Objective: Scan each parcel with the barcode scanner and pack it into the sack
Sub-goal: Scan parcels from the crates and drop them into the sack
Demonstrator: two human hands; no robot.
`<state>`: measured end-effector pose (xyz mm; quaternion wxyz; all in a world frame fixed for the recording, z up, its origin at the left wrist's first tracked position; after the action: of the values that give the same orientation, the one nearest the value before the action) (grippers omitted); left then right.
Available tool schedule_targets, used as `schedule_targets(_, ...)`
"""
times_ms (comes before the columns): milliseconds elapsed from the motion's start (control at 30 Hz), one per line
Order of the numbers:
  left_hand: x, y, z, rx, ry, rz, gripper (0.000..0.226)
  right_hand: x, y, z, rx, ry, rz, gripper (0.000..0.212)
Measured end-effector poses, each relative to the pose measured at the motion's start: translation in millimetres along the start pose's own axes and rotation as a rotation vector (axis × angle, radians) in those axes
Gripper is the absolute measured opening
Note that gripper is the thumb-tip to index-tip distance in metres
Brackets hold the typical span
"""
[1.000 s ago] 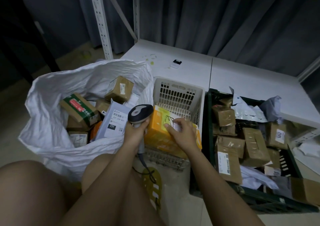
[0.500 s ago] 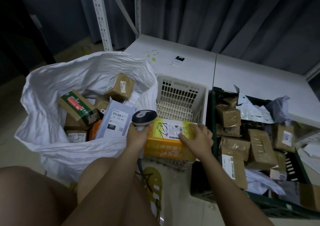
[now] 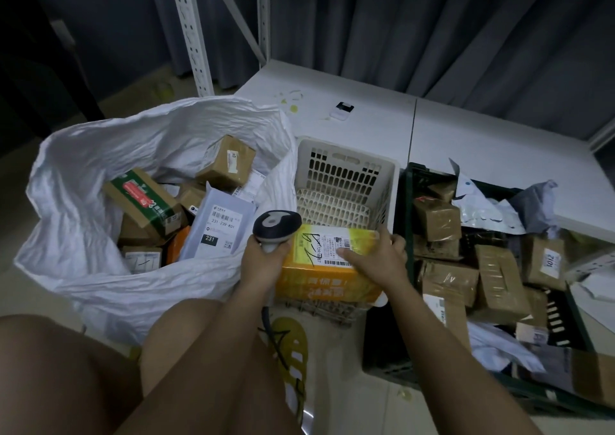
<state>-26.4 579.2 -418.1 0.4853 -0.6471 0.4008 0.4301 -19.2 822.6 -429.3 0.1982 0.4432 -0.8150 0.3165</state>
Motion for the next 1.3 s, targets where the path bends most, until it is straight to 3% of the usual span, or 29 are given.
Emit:
schedule_targets(67,0,0,1,-0.006,0.004,0.002,0.055,-28,-15,0,-0.120,0.214,0.114,0.107)
schedule_targets(200,-1,-2,6,0.011,0.023,0.013,0.055,-54,-34,20,-0.081,0.567,0.281,0.072)
schedule_targets(433,2,-1,1,0.038,-0.005,-0.013,0.062,-27,-31,10,-0.007,0.886,0.169,0.054)
schedule_targets(633,7,-6,10,0.136,-0.127,-0.072,0.055,-2,-19,-22,-0.252,0.837,0.108,0.042)
schedule_targets(833,-2,-10,22,0.231,-0.267,-0.059,0.048,33,-22,-85,-0.429,0.654,-0.169,0.069)
schedule_targets(933,-12,-15,26,0.285,-0.275,0.007,0.032,38,-22,-87,-0.374,0.453,-0.256,0.068)
schedule_targets(1067,-20,-20,26,0.328,-0.228,0.072,0.019,23,-11,-74,-0.252,0.281,-0.231,0.065)
schedule_targets(1167,-22,-24,27,0.352,-0.190,0.102,0.006,10,-6,-67,-0.174,0.286,-0.200,0.065)
schedule_targets(1300,-24,-31,30,0.407,-0.198,0.128,0.010,9,1,-66,-0.051,0.304,-0.170,0.079)
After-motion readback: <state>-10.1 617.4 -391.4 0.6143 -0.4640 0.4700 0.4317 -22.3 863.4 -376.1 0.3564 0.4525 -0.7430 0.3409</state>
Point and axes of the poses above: each hand's wrist, its own y-axis towards the middle knuckle, its own z-axis out of the palm, x = y × z, the point moved 6 cm from there along y, towards the middle knuckle, and after that the axes turned 4 degrees about z, right-handed, at the moved point
